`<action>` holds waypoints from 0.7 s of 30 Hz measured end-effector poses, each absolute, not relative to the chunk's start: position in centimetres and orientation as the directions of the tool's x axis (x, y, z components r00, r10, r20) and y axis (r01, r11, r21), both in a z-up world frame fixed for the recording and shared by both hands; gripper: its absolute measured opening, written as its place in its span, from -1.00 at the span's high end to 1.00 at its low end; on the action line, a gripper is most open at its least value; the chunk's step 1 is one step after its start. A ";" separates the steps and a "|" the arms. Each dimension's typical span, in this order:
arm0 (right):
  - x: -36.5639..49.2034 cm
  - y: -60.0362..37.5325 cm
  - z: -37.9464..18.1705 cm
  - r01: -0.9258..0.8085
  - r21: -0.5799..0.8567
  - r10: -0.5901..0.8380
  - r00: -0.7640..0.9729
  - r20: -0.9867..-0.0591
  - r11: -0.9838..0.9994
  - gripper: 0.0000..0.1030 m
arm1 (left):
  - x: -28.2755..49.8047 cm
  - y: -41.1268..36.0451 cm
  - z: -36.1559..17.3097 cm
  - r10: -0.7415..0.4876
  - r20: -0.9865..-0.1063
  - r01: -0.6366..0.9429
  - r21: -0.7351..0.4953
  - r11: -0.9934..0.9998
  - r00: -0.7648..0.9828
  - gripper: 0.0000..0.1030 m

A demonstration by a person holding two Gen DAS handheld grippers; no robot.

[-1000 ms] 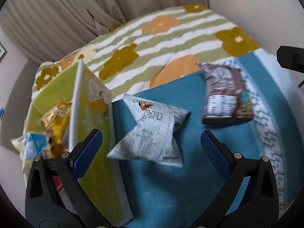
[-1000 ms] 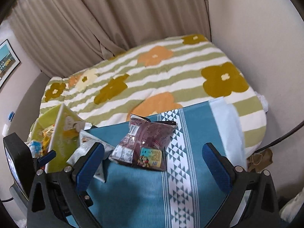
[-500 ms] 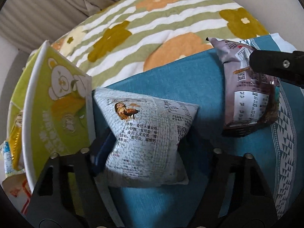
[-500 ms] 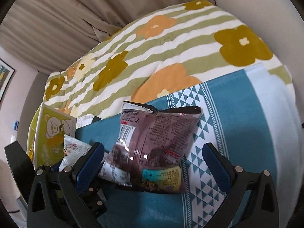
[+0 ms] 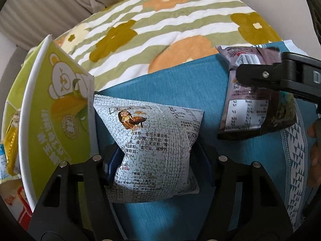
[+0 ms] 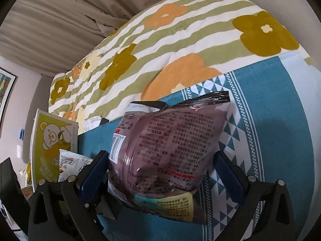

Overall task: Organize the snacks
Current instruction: 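Grasp the white printed bag with the left tool while the right tool grasps the purple bag, then carry the white printed bag into the box with the left tool while the right tool carries the purple bag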

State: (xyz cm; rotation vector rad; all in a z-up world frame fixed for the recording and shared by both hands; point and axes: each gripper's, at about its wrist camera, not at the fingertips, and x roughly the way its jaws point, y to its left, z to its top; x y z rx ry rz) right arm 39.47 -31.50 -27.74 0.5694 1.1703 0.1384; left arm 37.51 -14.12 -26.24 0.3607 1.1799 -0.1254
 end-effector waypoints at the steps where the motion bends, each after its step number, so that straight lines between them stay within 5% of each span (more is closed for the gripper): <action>1: 39.5 -31.4 -27.7 0.175 0.499 0.402 0.401 -0.823 0.849 -0.65 | 37.4 -14.1 -26.2 0.091 -0.920 0.280 0.209 0.937 0.381 -0.20; 7: 39.2 -30.9 -27.4 0.141 0.506 0.415 0.408 -0.813 0.851 -0.13 | 36.7 -13.6 -25.8 0.079 -0.923 0.264 0.189 0.946 0.377 -0.19; 21: 33.4 -31.4 -19.9 0.051 0.420 0.327 0.547 -0.771 0.906 -0.10 | 31.7 -14.5 -20.3 -0.007 -0.877 0.284 0.149 0.947 0.481 -0.19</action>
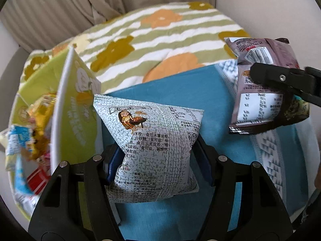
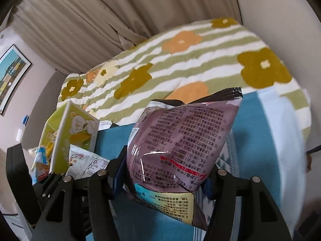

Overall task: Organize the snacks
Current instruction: 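Carry the white printed bag into the box with the left tool while the right tool carries the purple bag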

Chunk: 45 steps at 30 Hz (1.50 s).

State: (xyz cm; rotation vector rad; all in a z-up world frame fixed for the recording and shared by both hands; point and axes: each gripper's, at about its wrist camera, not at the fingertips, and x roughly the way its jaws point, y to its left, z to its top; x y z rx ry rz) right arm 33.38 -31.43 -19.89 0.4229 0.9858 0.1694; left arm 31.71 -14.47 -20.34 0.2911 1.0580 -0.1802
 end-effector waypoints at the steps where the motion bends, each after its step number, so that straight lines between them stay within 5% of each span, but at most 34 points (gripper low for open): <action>1: 32.7 -31.4 -19.1 0.043 0.413 0.321 0.557 -0.766 0.910 -0.10 | 31.2 -14.5 -19.8 -0.014 -0.871 0.287 0.146 0.947 0.491 -0.19; 9: 26.0 -30.7 -12.8 -0.028 0.366 0.304 0.616 -0.727 0.930 -0.10 | 25.9 -12.6 -12.9 -0.101 -0.824 0.283 0.075 0.956 0.558 -0.19; 21: 23.4 -24.4 -7.8 -0.198 0.362 0.402 0.628 -0.667 0.911 -0.10 | 23.4 -2.6 -4.5 -0.063 -0.760 0.161 0.055 0.985 0.647 -0.19; 30: 28.1 -15.7 -5.1 -0.283 0.358 0.452 0.645 -0.616 0.890 -0.10 | 29.8 7.5 -1.7 -0.032 -0.743 0.099 0.046 0.994 0.669 -0.19; 40: 35.1 -8.5 -6.3 -0.252 0.381 0.452 0.603 -0.657 0.890 -0.10 | 40.6 14.1 -5.4 -0.124 -0.820 0.148 -0.048 0.988 0.559 -0.20; 43: 36.6 -7.4 -7.3 -0.230 0.374 0.434 0.586 -0.684 0.899 -0.10 | 42.1 14.8 -6.6 -0.144 -0.824 0.164 -0.064 0.984 0.548 -0.41; 45: 37.3 -6.9 -7.9 -0.216 0.370 0.424 0.577 -0.698 0.903 -0.10 | 43.2 15.1 -7.4 -0.125 -0.833 0.172 -0.036 0.984 0.540 -0.99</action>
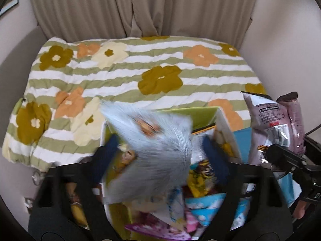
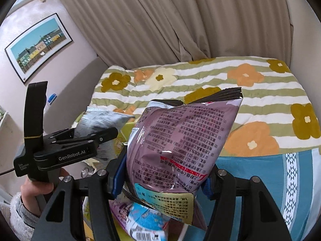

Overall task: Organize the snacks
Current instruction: 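Carry the white printed bag into the box with the left tool while the right tool carries the purple bag, then open both tools to drop the bags into the box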

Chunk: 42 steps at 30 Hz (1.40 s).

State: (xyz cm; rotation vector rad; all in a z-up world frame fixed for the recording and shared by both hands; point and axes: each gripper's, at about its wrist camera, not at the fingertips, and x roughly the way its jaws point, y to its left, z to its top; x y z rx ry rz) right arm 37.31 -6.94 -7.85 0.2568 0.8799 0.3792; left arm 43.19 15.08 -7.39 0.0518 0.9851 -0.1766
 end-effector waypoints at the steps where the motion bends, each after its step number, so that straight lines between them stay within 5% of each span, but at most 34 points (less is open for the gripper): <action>1: 37.4 -7.0 -8.0 -0.212 0.371 0.422 0.574 -0.701 0.904 -0.10 | 43.3 15.3 -7.6 -0.112 -0.827 0.169 -0.021 0.985 0.550 -0.99; 20: 41.7 -2.7 -11.4 -0.133 0.266 0.297 0.495 -0.817 0.955 -0.15 | 40.6 24.1 -10.0 -0.142 -0.827 0.103 -0.102 0.989 0.543 -0.99; 24: 42.5 -2.1 -12.4 -0.095 0.239 0.255 0.487 -0.835 0.966 -0.95 | 40.2 24.4 -10.4 -0.152 -0.832 0.106 -0.113 0.988 0.533 -0.99; 25: 42.2 -2.2 -12.3 -0.083 0.223 0.234 0.505 -0.831 0.971 -0.97 | 40.0 24.4 -10.4 -0.149 -0.832 0.105 -0.109 0.988 0.534 -0.99; 42: 33.7 -3.9 -6.6 -0.136 0.227 0.260 0.648 -0.716 0.964 -0.98 | 28.9 21.5 -4.5 -0.078 -0.755 0.065 -0.047 0.997 0.651 -0.99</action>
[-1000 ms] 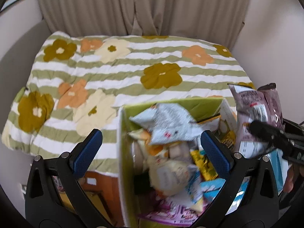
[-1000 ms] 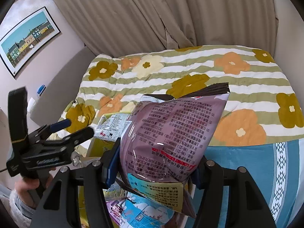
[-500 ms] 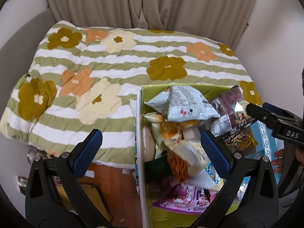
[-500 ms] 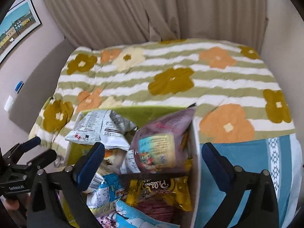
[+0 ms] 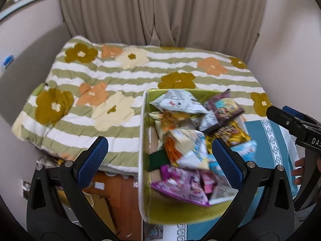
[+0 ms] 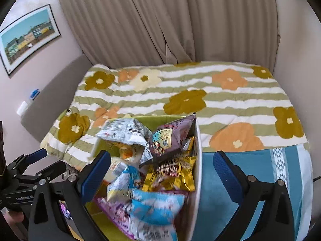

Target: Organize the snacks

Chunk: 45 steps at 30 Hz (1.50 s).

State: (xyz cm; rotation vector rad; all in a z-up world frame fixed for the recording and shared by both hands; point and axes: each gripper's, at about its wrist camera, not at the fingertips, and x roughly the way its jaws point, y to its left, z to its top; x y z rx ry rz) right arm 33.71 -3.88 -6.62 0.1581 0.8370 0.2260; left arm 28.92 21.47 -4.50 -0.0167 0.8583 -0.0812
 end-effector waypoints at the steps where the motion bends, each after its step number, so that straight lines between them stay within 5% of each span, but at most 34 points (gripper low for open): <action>1: 32.7 -4.2 -6.1 -0.140 0.225 0.260 0.659 -0.706 0.964 -0.98 | 27.8 20.9 -4.0 -0.078 -0.745 0.066 -0.045 0.997 0.662 -0.99; 23: 8.6 -13.0 -0.8 -0.006 0.007 0.009 0.827 -0.562 1.000 -0.98 | 5.7 10.4 0.7 -0.071 -0.552 0.078 -0.011 0.997 0.830 -0.99; 45: 5.4 -14.1 -1.2 0.036 0.003 -0.028 0.841 -0.540 0.999 -0.98 | 3.6 8.2 0.5 -0.093 -0.531 0.113 0.005 0.994 0.842 -0.99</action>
